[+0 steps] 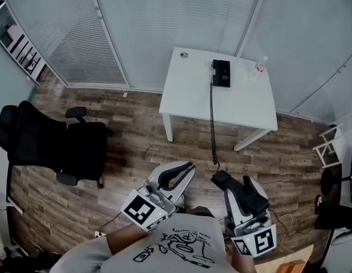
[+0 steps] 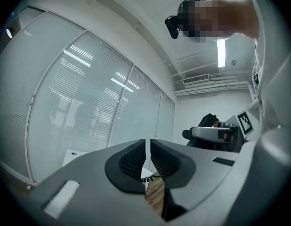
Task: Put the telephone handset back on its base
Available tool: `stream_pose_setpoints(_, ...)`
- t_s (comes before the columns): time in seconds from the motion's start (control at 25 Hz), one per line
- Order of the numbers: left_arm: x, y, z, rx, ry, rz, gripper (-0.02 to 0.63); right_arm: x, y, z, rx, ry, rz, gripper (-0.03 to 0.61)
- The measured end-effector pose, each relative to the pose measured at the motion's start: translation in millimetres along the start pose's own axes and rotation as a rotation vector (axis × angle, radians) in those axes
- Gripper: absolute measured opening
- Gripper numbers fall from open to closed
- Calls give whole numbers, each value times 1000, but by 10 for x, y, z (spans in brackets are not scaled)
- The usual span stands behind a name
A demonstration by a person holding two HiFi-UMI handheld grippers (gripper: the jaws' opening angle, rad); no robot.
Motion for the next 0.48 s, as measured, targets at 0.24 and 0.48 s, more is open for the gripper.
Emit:
stream_pose_setpoints(0.24, -20, -49, 95, -11, -8, 0, 32, -20, 95, 41, -17, -10, -5, 198)
stream_pose_setpoints(0.48, -10, -164, 129, 14, -9, -1, 32, -69, 186, 173, -10, -16, 5, 198)
Point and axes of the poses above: the fingertips, and each gripper's own axes: z forward along the fingers, y to its right, x out of its top, the point moved 1 cm from there along -z, backward along the fingers, and after that the axes turned 3 degrees about -y, right-handed, at the moved point
